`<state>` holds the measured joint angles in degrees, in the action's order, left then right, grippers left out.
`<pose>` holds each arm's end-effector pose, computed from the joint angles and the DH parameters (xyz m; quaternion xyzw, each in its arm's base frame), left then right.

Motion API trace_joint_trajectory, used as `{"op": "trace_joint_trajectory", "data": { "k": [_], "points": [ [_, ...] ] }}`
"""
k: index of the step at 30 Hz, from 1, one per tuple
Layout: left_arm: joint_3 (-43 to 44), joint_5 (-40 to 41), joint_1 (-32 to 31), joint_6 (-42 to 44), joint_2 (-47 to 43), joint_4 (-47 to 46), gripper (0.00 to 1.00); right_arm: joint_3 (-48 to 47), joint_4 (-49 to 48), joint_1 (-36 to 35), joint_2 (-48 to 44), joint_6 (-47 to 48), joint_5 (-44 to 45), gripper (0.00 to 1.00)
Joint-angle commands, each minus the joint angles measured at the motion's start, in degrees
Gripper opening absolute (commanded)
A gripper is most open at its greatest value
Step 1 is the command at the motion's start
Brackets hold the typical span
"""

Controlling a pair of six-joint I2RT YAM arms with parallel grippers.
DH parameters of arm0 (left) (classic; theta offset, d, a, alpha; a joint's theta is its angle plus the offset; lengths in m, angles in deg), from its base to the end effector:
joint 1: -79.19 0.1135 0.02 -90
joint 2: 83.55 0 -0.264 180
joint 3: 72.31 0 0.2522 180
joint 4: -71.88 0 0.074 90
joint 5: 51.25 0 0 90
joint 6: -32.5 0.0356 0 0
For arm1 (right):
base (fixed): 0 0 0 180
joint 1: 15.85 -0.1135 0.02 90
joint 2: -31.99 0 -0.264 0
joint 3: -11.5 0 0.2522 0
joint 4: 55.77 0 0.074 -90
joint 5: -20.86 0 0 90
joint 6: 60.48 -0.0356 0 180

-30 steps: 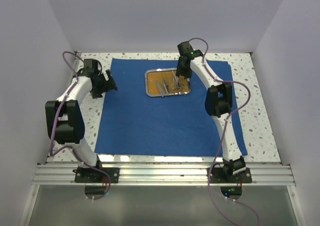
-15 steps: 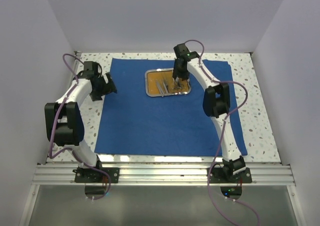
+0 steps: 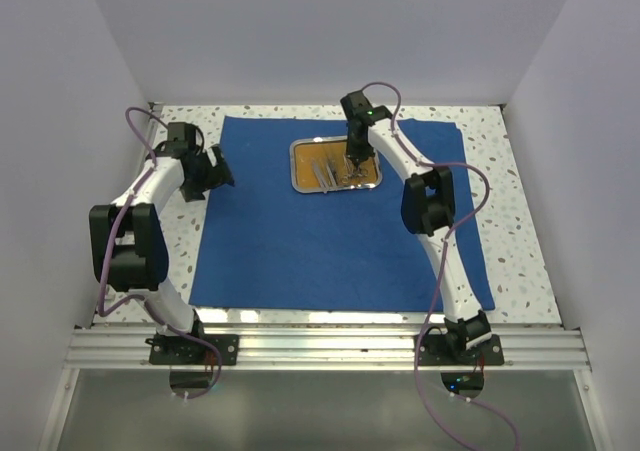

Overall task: Open and lay out the surgical kit
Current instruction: Pick up the medical item from the container.

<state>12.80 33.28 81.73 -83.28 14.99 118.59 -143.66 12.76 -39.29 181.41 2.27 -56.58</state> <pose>0.3588 0.0125 0.2211 -0.2242 0.9388 -0.0970 0.2428 0.5058 0.2109 0.1763 0.0578 0.9647 0.0040 0.2568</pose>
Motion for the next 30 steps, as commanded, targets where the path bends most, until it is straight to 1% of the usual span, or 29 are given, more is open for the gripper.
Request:
{"op": "trace_joint_trajectory", "data": {
  "k": [1,7,11,18,25,27,29,30],
  "points": [
    [-0.2,-1.2,0.2,1.3,-0.9,-1.1,0.91,0.4,4.0,-0.4,1.9,0.3,2.1,0.0],
    [-0.8,-1.8,0.0,1.2,-0.5,-1.7,0.9,-5.5,6.1,0.3,0.5,1.3,3.7,0.0],
    [-0.5,-1.8,-0.2,1.0,-0.8,-1.7,0.9,-5.2,4.2,1.0,-4.7,1.7,5.0,0.0],
    [0.1,-2.0,-0.9,0.9,-1.2,-1.6,0.9,-4.8,3.9,1.2,-10.5,3.8,7.7,0.0],
    [1.2,-2.1,-1.6,0.8,-1.5,-1.4,0.9,1.1,5.2,1.2,-17.7,4.9,8.8,0.0],
    [1.7,-1.9,-1.8,0.7,-1.5,-1.4,0.9,3.1,5.4,0.9,-20.1,3.5,6.3,0.0],
    [2.1,-1.5,-1.9,0.5,-1.4,-1.4,0.9,8.7,4.6,0.2,-25.0,1.5,2.1,0.0],
    [2.3,-1.5,-1.9,0.4,-1.2,-1.5,0.9,11.0,4.0,-1.4,-26.7,1.0,0.6,0.0]
  ]
}}
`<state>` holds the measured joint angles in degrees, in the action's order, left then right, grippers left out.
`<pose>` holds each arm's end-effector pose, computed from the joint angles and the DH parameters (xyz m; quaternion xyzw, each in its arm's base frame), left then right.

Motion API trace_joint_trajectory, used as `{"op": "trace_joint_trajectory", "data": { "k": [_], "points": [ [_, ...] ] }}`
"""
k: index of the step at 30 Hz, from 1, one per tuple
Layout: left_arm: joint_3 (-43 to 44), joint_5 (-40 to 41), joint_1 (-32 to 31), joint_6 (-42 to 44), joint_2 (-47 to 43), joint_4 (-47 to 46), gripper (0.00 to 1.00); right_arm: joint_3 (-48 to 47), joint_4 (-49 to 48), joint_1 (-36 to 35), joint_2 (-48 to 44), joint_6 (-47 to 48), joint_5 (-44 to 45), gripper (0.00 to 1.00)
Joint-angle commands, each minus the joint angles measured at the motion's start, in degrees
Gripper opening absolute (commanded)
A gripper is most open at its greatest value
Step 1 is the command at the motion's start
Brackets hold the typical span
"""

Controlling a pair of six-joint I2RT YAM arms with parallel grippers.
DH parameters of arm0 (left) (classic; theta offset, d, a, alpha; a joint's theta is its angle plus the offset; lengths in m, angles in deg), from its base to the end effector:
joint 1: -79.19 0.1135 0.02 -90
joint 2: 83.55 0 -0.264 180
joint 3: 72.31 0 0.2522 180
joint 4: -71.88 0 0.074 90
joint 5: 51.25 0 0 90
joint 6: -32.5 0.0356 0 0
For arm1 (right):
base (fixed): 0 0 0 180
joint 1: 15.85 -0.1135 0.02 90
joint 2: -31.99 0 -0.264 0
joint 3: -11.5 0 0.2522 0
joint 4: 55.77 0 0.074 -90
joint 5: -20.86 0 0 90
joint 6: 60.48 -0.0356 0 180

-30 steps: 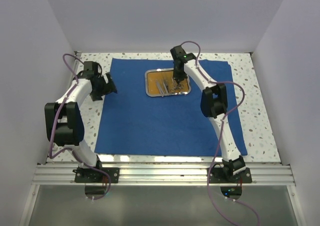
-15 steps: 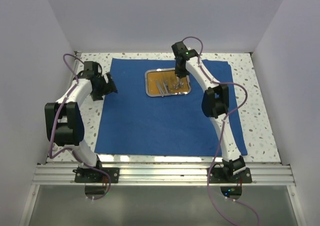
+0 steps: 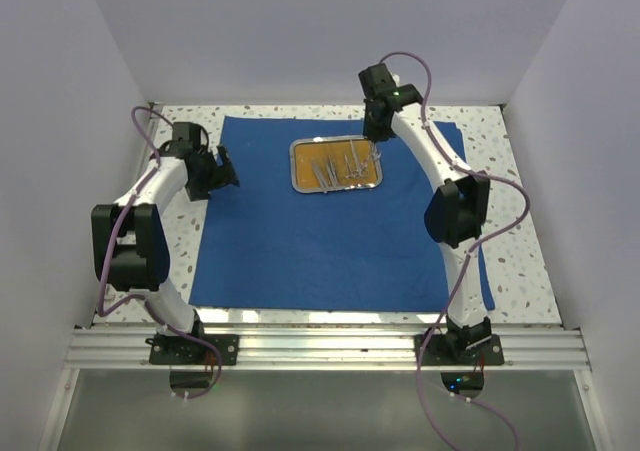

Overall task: Open and lay out the surgical kit
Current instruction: Place the medical item in the surgical kit.

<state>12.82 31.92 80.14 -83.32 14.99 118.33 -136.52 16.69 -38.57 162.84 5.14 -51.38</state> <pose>0.3595 0.0017 0.2215 -0.2081 0.9413 -0.1121 0.2411 0.4609 0.1812 0.2989 0.0597 0.9423 -0.0173 0.3290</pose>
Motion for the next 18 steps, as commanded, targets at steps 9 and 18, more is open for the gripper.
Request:
{"op": "trace_joint_trajectory", "data": {
  "k": [9,18],
  "points": [
    [7.7,-0.2,-2.0,-0.2,1.5,-1.0,0.96,43.7,-14.0,-18.7,-29.7,-16.7,-12.1,0.0],
    [16.5,-0.8,-3.5,-2.2,6.8,-0.6,0.95,63.1,-23.4,-23.9,-32.4,-23.2,-13.6,0.0]
  ]
}}
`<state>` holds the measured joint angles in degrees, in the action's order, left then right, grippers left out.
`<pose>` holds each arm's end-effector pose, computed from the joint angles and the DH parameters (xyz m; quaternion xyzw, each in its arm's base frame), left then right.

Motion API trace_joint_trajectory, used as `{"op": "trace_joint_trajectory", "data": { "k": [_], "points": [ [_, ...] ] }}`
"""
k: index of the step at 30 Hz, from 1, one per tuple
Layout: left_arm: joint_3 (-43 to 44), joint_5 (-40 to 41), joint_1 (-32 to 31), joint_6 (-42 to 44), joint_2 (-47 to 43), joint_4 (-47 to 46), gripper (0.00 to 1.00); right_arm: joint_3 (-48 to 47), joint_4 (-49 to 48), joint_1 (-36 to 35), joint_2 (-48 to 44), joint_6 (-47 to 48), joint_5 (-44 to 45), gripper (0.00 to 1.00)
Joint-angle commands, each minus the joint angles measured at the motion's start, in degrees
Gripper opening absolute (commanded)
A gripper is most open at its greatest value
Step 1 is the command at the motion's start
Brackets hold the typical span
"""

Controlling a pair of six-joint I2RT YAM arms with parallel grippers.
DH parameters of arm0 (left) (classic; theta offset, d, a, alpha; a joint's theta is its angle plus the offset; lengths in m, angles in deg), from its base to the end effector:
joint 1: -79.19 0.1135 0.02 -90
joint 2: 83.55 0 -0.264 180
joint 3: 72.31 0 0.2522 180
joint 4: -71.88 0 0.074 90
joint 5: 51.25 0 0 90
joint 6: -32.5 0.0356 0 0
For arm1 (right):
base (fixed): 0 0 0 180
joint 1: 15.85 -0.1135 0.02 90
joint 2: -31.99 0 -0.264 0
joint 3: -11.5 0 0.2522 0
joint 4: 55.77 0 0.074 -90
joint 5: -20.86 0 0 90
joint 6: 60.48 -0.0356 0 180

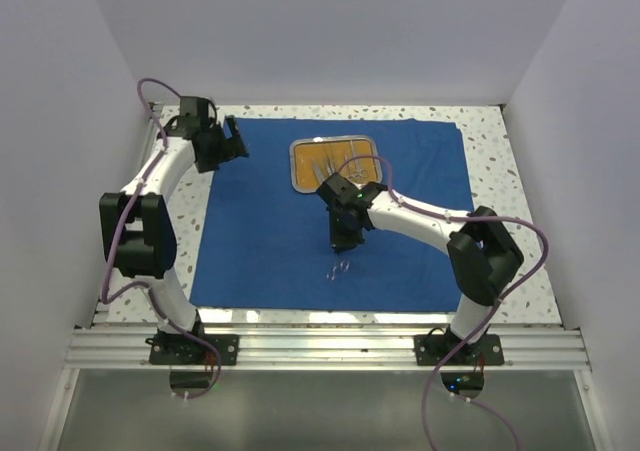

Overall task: Open and lay out the surgical kit
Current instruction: Place the medical item in the surgical kit.

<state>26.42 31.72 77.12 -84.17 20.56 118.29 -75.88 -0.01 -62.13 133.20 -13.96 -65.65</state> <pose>0.4027 -0.0189 0.2600 -0.1813 0.9258 -0.1372 0.3021 0.2465 0.2546 0.2095 -0.0186 0.9836 0.1037 0.1466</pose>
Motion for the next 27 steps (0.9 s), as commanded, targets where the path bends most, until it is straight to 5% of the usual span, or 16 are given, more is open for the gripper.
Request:
{"op": "trace_joint_trajectory", "data": {
  "k": [1,11,22,25,27],
  "points": [
    [3.2,-0.7,-0.9,-1.5,1.3,-0.7,0.95,4.0,-8.1,-0.4,-2.5,-4.4,1.0,0.0],
    [0.8,-0.6,-3.2,-0.9,-1.8,-0.4,0.95,-1.9,-9.1,-1.0,4.1,-3.5,2.4,0.0],
    [-0.5,1.8,-3.2,-0.3,-4.0,-0.5,0.95,-4.6,5.1,-1.4,5.2,-1.2,4.7,0.0],
    [-0.3,1.8,-3.1,-0.5,-3.8,-0.7,0.95,-6.4,9.1,-1.4,6.6,0.3,5.0,0.71],
    [0.1,1.8,-3.1,-0.5,-3.6,-0.6,0.95,-7.7,10.7,-1.4,6.8,1.5,5.6,0.79]
  ]
}}
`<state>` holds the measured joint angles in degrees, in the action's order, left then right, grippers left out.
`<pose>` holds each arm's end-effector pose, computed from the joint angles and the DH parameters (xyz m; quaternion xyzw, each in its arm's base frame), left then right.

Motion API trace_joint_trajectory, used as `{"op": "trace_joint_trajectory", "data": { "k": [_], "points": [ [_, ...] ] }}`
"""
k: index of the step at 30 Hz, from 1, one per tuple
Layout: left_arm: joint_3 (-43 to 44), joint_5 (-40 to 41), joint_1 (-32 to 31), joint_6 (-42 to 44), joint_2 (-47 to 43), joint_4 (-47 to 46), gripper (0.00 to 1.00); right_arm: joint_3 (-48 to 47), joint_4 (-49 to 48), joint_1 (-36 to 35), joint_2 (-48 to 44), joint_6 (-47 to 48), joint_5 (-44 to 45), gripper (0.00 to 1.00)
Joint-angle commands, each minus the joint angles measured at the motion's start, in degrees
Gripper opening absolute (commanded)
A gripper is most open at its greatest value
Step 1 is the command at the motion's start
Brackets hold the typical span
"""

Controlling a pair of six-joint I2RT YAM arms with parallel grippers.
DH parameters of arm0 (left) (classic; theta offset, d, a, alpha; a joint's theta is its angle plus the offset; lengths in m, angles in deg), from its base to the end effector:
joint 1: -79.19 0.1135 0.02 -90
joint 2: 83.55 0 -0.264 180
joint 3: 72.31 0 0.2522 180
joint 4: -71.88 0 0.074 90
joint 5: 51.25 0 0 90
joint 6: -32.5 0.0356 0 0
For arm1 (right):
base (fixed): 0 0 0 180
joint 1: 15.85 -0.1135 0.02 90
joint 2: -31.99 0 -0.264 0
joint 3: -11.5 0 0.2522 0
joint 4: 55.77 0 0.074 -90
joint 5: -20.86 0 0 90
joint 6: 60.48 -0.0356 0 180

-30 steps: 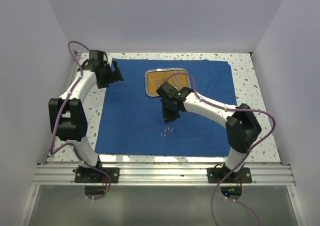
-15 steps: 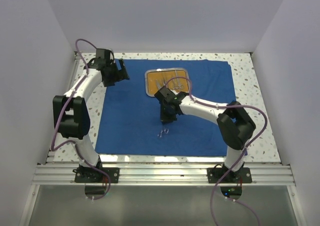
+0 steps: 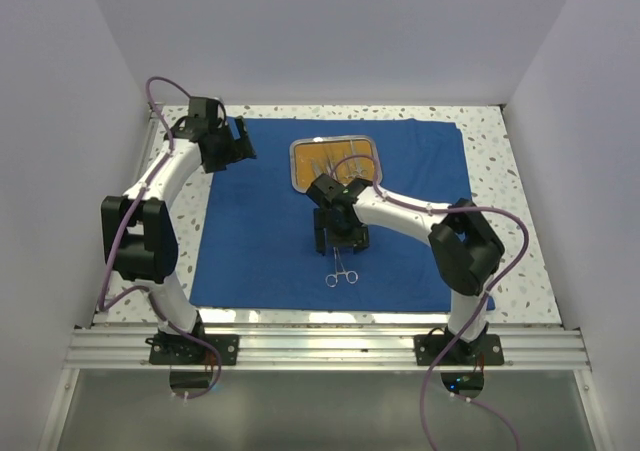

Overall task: Open and lay out the surgical kit
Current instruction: Place the medical item in the surgical kit, then adjust the medical item in the container.

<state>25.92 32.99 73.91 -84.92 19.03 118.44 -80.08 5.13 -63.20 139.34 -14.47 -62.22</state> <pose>0.3959 -0.0402 0.2671 -0.1642 0.9269 -0.1395 0.3073 0.2516 0.2668 0.1906 -0.0221 0.9912 0.0410 0.1238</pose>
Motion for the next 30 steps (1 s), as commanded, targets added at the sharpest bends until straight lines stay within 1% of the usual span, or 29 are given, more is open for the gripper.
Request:
{"op": "trace_joint_trajectory", "data": {
  "k": [1,2,5,6,7,8,10,11,12,17,22,26,30],
  "points": [
    [1.1,0.6,0.1,0.3,-1.7,-0.6,0.95,-4.1,6.1,-0.4,0.5,2.1,2.6,0.82],
    [1.5,0.6,0.1,0.2,-1.5,-0.5,0.95,-4.9,6.7,-0.4,0.4,2.6,3.1,0.82],
    [3.0,0.7,0.1,0.4,-1.0,0.2,0.95,-11.1,9.9,-0.3,-0.3,4.2,5.3,0.83],
    [3.4,0.8,0.1,0.4,-1.0,0.3,0.95,-16.3,11.6,-0.3,-0.4,5.3,6.5,0.83],
    [3.6,0.9,0.1,0.5,-1.2,0.5,0.95,-19.3,12.2,-0.1,-0.1,5.9,7.8,0.85],
    [3.6,0.9,0.1,0.6,-1.2,0.7,0.95,-25.8,12.6,0.2,0.4,6.7,9.8,0.85],
    [3.3,0.8,0.1,0.6,-1.9,0.8,0.95,-32.8,13.8,2.2,2.2,9.0,10.6,0.86],
    [3.0,0.8,0.1,0.7,-2.0,0.8,0.95,-36.1,13.9,3.1,4.9,9.9,10.6,0.86],
    [2.2,0.6,0.1,0.6,-2.3,0.8,0.95,-41.5,14.0,4.3,6.7,11.2,10.5,0.86],
    [-0.6,-0.3,0.1,0.4,-5.5,1.2,0.95,-54.3,16.4,13.9,18.8,12.5,7.1,0.83],
    [-4.9,-1.2,0.0,0.4,-9.5,1.7,0.94,-60.8,13.9,20.0,25.9,16.6,7.8,0.8],
    [-8.4,-1.4,0.0,0.3,-12.1,1.8,0.94,-66.0,12.3,22.5,31.1,18.2,7.3,0.77],
    [-10.6,-1.1,0.0,0.3,-12.8,2.4,0.94,-66.2,10.9,23.3,33.8,19.1,6.1,0.72]
  ]
}}
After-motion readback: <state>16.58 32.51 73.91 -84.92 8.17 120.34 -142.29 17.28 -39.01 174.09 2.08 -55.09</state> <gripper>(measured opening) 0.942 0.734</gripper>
